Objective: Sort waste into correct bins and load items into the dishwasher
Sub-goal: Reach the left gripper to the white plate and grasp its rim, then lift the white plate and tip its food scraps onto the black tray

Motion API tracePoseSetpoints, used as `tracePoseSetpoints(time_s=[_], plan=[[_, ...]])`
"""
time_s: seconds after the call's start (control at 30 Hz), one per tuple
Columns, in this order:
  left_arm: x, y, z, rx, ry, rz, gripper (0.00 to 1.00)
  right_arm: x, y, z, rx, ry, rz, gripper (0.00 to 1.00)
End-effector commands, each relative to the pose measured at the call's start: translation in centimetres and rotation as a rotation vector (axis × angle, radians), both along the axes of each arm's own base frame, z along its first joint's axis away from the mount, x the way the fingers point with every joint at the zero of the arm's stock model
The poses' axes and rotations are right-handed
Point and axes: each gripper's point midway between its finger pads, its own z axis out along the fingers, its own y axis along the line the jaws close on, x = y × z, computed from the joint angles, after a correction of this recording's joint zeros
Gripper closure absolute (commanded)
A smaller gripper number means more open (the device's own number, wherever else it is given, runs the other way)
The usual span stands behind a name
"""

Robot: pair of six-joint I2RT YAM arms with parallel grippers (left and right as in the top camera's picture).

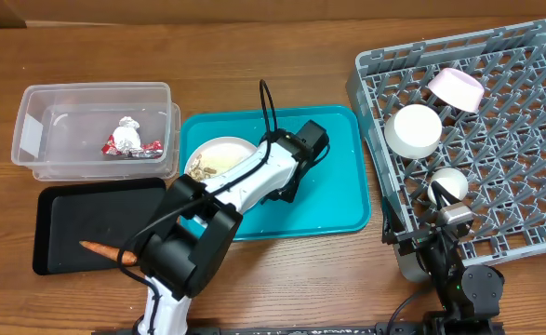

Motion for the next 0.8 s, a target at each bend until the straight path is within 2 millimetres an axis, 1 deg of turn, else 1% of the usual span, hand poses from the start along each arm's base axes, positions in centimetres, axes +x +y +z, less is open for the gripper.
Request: tracePoseSetpoints(time_s=[0.0, 0.1, 0.2, 0.3, 0.33, 0.37, 0.4, 0.5, 0.6, 0.7, 0.73, 0.77], plan=[[0.9, -0.5, 2.5, 0.027, -0.022, 0.030, 0.96, 0.0, 0.0, -0.1, 0.004, -0.005, 0.002, 0.00], [1.7, -1.9, 6.7, 0.001, -0.062, 0.040, 0.96, 0.0, 0.0, -0.1, 0.004, -0.005, 0.002, 0.00], [2.2, -2.8, 10.1, -0.029, -0.095, 0.059, 0.96, 0.0, 0.0, -0.1, 0.004, -0.005, 0.002, 0.00], [2.2, -2.8, 12.7, -0.037, -0.108, 0.088, 0.96, 0.0, 0.0, -0.1, 0.004, -0.005, 0.002, 0.00], [2.2, -2.4, 13.4, -0.034, -0.112, 0.113, 0.96, 0.0, 0.0, -0.1, 0.004, -0.005, 0.002, 0.00], [2.2, -2.0, 13.8, -0.030, -0.115, 0.142, 0.96, 0.0, 0.0, -0.1, 0.004, -0.005, 0.002, 0.00], [2.2, -0.9, 14.5, -0.015, -0.120, 0.197, 0.96, 0.0, 0.0, -0.1, 0.005, -0.005, 0.002, 0.00], [2.0, 0.9, 15.3, -0.010, -0.104, 0.298, 0.96, 0.0, 0.0, -0.1, 0.004, -0.005, 0.002, 0.00], [1.7, 2.5, 15.7, -0.054, -0.046, 0.357, 0.96, 0.0, 0.0, -0.1, 0.005, -0.005, 0.002, 0.00], [1.7, 5.1, 16.9, -0.073, -0.030, 0.430, 0.96, 0.0, 0.0, -0.1, 0.004, -0.005, 0.002, 0.00], [1.8, 7.3, 18.2, -0.087, -0.043, 0.460, 0.95, 0.0, 0.0, -0.1, 0.004, -0.005, 0.002, 0.00], [1.7, 8.1, 18.8, -0.095, -0.054, 0.479, 0.96, 0.0, 0.0, -0.1, 0.004, -0.005, 0.002, 0.00]])
